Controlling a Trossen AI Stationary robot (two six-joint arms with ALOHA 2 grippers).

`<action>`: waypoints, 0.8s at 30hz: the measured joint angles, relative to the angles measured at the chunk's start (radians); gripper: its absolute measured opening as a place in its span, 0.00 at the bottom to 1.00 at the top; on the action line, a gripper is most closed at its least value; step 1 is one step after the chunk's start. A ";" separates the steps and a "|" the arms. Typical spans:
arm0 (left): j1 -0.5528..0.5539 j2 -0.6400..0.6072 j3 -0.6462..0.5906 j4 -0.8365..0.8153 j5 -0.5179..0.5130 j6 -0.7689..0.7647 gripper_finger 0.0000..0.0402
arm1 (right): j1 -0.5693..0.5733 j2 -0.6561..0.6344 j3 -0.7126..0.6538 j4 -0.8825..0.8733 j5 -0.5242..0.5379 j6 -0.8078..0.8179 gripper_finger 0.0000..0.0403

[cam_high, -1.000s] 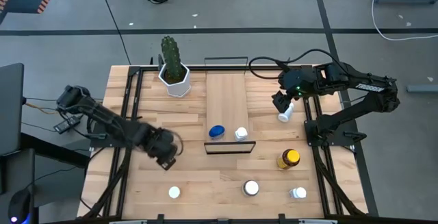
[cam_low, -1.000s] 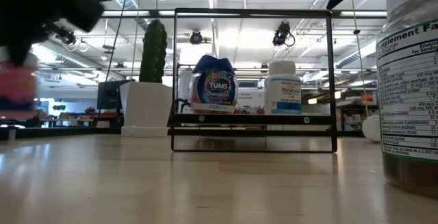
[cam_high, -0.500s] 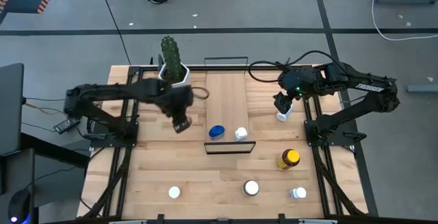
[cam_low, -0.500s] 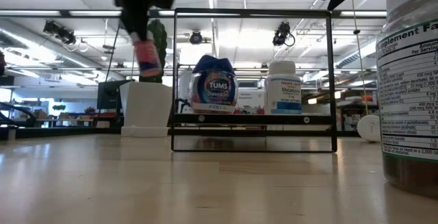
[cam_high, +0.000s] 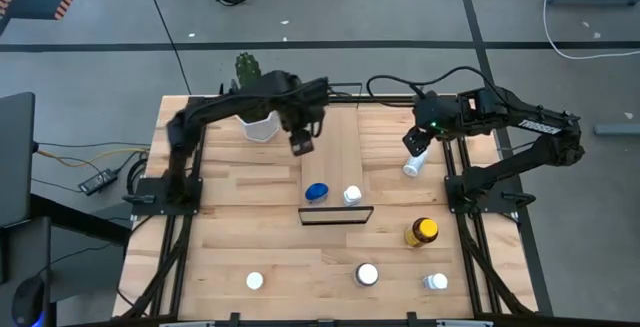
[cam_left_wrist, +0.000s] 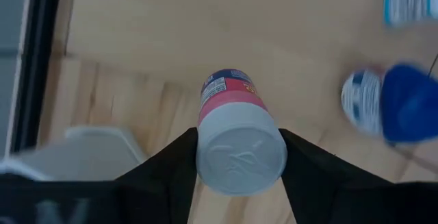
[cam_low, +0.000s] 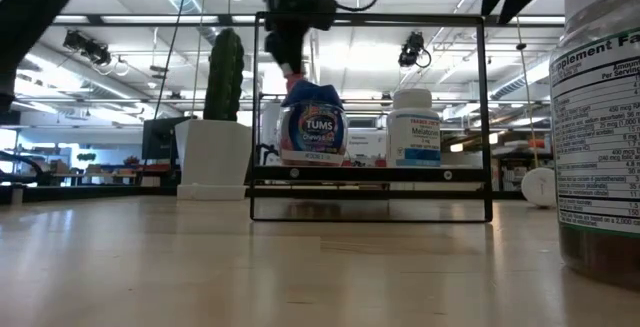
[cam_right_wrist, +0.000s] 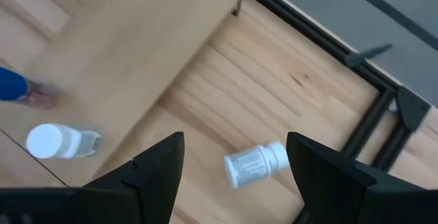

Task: Pick and place medicine bottles onto shelf by color
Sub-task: Put the pink medicine bottle on the shelf

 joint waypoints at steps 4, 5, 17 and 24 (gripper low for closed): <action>-0.007 0.090 0.111 -0.033 0.008 -0.020 0.48 | 0.000 -0.001 0.000 -0.035 -0.010 0.020 0.66; -0.011 0.108 0.123 -0.044 0.010 -0.024 0.48 | 0.000 -0.002 0.000 -0.040 -0.015 0.020 0.66; -0.094 0.185 0.108 -0.032 0.040 -0.082 0.49 | 0.001 -0.002 0.000 -0.046 -0.027 -0.012 0.66; -0.130 0.198 0.107 -0.011 0.043 -0.099 0.46 | 0.001 -0.003 0.000 -0.046 -0.045 -0.032 0.66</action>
